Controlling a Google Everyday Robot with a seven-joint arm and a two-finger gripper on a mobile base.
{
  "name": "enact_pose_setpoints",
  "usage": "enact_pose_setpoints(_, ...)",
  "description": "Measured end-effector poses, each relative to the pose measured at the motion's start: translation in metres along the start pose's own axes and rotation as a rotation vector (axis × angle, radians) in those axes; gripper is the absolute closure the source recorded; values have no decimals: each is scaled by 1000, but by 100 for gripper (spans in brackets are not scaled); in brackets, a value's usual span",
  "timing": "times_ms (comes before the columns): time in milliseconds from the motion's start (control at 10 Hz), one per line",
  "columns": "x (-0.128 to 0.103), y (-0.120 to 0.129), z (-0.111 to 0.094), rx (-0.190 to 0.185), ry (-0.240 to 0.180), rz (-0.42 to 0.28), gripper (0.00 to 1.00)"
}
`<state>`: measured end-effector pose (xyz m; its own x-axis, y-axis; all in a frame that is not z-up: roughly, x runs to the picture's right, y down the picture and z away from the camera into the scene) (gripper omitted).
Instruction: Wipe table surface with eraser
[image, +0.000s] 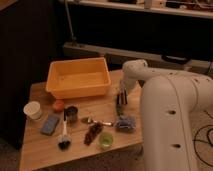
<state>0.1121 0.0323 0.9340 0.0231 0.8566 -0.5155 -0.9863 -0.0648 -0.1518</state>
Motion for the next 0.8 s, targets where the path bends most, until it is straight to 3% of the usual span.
enact_pose_setpoints(200, 30, -1, -7, -12, 19, -36, 100)
enact_pose_setpoints(400, 43, -22, -14, -1, 21, -19, 100)
enact_pose_setpoints(600, 39, -52, -19, 22, 11, 43, 100)
enact_pose_setpoints(800, 17, -80, -24, 41, 3, 91, 100)
